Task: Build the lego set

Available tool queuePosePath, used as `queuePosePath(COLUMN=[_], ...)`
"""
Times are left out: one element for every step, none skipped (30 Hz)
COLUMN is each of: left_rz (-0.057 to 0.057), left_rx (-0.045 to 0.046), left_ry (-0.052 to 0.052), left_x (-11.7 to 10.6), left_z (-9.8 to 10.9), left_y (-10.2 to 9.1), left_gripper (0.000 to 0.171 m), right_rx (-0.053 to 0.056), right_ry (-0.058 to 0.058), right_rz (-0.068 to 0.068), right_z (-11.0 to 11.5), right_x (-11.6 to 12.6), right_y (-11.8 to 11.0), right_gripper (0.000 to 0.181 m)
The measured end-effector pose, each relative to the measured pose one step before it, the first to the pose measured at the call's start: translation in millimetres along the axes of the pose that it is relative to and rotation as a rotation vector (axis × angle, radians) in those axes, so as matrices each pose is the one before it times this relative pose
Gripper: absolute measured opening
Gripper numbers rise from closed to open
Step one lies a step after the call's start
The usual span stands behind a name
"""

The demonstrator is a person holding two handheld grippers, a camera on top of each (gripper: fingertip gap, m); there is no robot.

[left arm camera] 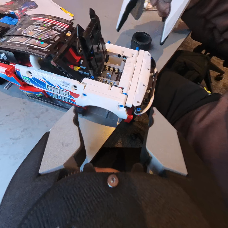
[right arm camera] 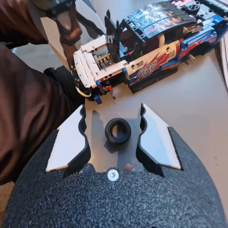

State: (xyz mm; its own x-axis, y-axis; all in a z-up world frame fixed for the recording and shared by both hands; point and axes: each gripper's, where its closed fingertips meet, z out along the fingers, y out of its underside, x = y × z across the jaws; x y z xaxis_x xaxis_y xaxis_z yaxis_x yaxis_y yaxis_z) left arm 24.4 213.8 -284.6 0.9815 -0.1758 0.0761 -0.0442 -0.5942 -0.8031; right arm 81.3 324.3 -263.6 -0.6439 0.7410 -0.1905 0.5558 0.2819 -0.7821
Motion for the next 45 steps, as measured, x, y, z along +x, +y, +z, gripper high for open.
queuePosePath(left_rz=[-0.0066,-0.0136,-0.0063,-0.0069,-0.0138,-0.0172,-0.0162,-0.0129,-0.0038,0.0046,0.0038,0.0031,0.0051,0.0041,0.0006,0.0007,0.0055,0.0093,0.0008,-0.0089,-0.0055,-0.006,-0.0102,-0.0105,-0.0063,-0.004,-0.0082,-0.0165,-0.0248,-0.0296,-0.0272,-0.0215,-0.0142,-0.0015,0.0092,0.0107,0.0081,0.0067,0.0081,0.0101,0.0106,0.0091,0.0013,-0.0077,-0.0127], left_rx=[-0.00229,-0.00576,0.00261,0.00517,0.01006,0.00946,0.00867,0.00911,0.00556,0.00016,0.00209,0.00178,-0.00055,-0.00052,0.00117,0.00132,0.00144,0.00083,-0.0003,0.00339,0.00203,-0.00119,0.00253,0.00752,0.01507,0.01873,0.01902,0.02157,0.02627,0.02676,0.02113,0.01456,0.01048,0.00769,0.00613,0.0019,-0.00172,-0.00889,-0.01928,-0.02219,-0.01759,-0.01126,-0.00032,0.01066,0.01236], left_ry=[0.0245,0.0142,0.0157,0.0188,0.0145,0.0113,0.0111,0.0086,0.0022,-0.0005,-0.0005,0.0,0.0008,0.005,0.0108,0.0122,0.0112,0.0115,0.0081,-0.0082,0.001,0.0,-0.0114,-0.0187,-0.0223,-0.0268,-0.0304,-0.0332,-0.0386,-0.0432,-0.0324,-0.0196,-0.018,-0.0137,-0.0064,-0.0062,-0.0021,0.0057,0.0068,-0.0047,-0.011,-0.0052,-0.0011,0.004,0.0102], left_x=[1.9,0.11,-0.13,0.02,-0.64,-1.03,-0.72,-0.47,-0.99,-0.86,-0.6,-0.28,-0.93,-1.28,-1.38,-1.55,-2.05,-2.44,-3.35,-6.15,-4.5,-3.8,-4.72,-4.82,-4.54,-4.87,-5.3,-5.62,-6.56,-7.42,-5.75,-2.97,-1.64,0.18,2.07,2.49,2.86,3.56,3.03,0.95,-0.26,0.5,0.97,1.67,2.38], left_z=[0.83,0.72,0.06,-0.49,-0.83,-0.99,-0.98,-0.9,-0.7,-0.59,-0.77,-1.1,-1.29,-2.09,-2.62,-3.39,-4.15,-5.12,-5.74,-6.46,-6.94,-7.13,-7.13,-7.03,-6.87,-6.48,-6.43,-6.04,-5.71,-5.31,-4.84,-4.5,-4.08,-3.93,-3.45,-2.88,-1.79,-0.74,0.16,0.54,0.84,0.53,0.2,-0.27,-0.4], left_y=[-0.77,-0.15,-0.95,-0.75,-1.25,-1.09,-1.05,-1.02,-0.47,0.37,0.12,0.18,0.72,0.87,0.75,0.75,0.81,1.18,1.39,0.9,1.7,2.68,2.67,2.51,1.72,1.27,0.81,-0.01,-0.74,-0.83,-0.09,0.32,0.57,1.11,1.55,2.47,3.2,4.1,5.29,5.28,4.18,2.83,0.62,-1.16,-1.5], left_gripper=[0.111,0.113,0.112,0.111,0.109,0.107,0.105,0.104,0.103,0.104,0.104,0.104,0.105,0.105,0.105,0.105,0.104,0.103,0.102,0.098,0.097,0.096,0.095,0.093,0.091,0.09,0.089,0.089,0.087,0.085,0.082,0.081,0.081,0.081,0.081,0.081,0.081,0.081,0.081,0.081,0.082,0.083,0.083,0.083,0.083], right_rx=[-0.0212,-0.0337,-0.035,-0.0289,-0.0219,-0.0181,-0.0201,-0.0224,-0.0222,-0.0159,-0.0097,-0.0074,-0.0034,0.0003,0.0016,0.0023,0.003,0.0043,0.0054,0.0068,0.0071,0.004,0.0009,-0.0061,-0.013,-0.0129,-0.0094,-0.0011,0.0149,0.0265,0.0222,-0.0013,-0.0104,-0.0048,0.0014,0.0071,0.0082,0.0014,-0.0018,0.0049,0.0117,0.0131,0.0114,0.011,0.0095], right_ry=[-0.0168,-0.0125,-0.0098,-0.0141,-0.0265,-0.0361,-0.0397,-0.0382,-0.0152,0.0092,0.0126,0.0083,0.0059,0.0033,0.001,0.0008,-0.0001,-0.0011,-0.0017,-0.004,-0.0077,-0.0034,0.009,0.0106,0.0027,-0.0008,-0.0012,-0.0023,-0.0053,-0.0099,-0.009,0.0066,0.0149,0.0081,0.0041,0.0066,0.009,0.009,0.0155,0.0267,0.0295,0.0242,0.0276,0.0394,0.0442], right_rz=[-0.008,-0.0079,-0.0062,-0.0027,0.0031,0.0099,0.0154,0.0144,0.0042,-0.0119,-0.0143,-0.0061,-0.0027,-0.003,-0.003,-0.003,-0.0016,0.0005,0.0016,0.0009,-0.002,-0.0068,-0.0079,-0.0059,-0.0044,-0.0027,-0.0013,-0.0048,-0.0099,-0.0088,-0.0037,-0.0006,-0.0016,-0.0002,0.0012,0.0002,0.0016,0.0058,0.0044,-0.0029,-0.0043,0.0019,0.0087,0.0145,0.0218], right_z=[3.23,4.87,5.89,5.84,5.39,4.86,4.26,3.85,3.09,1.58,0.61,0.94,1.32,1.71,1.84,1.99,2.47,2.98,3.37,3.86,4.52,5.0,5.19,4.83,3.86,2.36,0.87,-0.46,-1.19,-1.45,-0.89,0.08,0.73,0.6,0.18,-0.19,-0.39,-0.49,-1.21,-3.09,-5.55,-8.27,-10.8,-13.05,-14.45], right_x=[1.08,1.29,1.66,1.22,-0.49,-1.61,-2.24,-3.02,-1.32,0.71,0.33,-0.42,-0.9,-1.68,-2.13,-2.29,-2.43,-2.25,-2.02,-2.17,-2.96,-2.6,-0.53,0.18,-0.81,-1.28,-1.06,-1.3,-1.92,-2.43,-1.46,1.78,2.94,1.13,-0.47,-0.57,0.02,0.74,1.71,2.57,2.24,1.63,3.2,6.53,9.26], right_y=[-0.58,0.76,0.71,-0.48,-1.34,-1.8,-1.39,-1.03,-0.81,-0.7,-0.82,-0.32,-0.44,-0.61,-0.78,-1.45,-1.92,-2.81,-3.32,-4.0,-4.48,-4.46,-4.41,-3.9,-3.05,-3.11,-3.59,-4.47,-6.72,-8.46,-7.82,-3.46,-0.82,-0.77,-0.54,-0.01,1.18,3.29,4.26,3.2,2.11,2.1,2.98,4.27,6.39], right_gripper=[0.092,0.097,0.099,0.1,0.1,0.102,0.103,0.102,0.105,0.105,0.105,0.105,0.105,0.105,0.106,0.106,0.106,0.106,0.104,0.103,0.103,0.102,0.099,0.098,0.098,0.098,0.098,0.098,0.097,0.096,0.093,0.09,0.089,0.088,0.089,0.089,0.089,0.089,0.091,0.088,0.087,0.086,0.086,0.086,0.085])
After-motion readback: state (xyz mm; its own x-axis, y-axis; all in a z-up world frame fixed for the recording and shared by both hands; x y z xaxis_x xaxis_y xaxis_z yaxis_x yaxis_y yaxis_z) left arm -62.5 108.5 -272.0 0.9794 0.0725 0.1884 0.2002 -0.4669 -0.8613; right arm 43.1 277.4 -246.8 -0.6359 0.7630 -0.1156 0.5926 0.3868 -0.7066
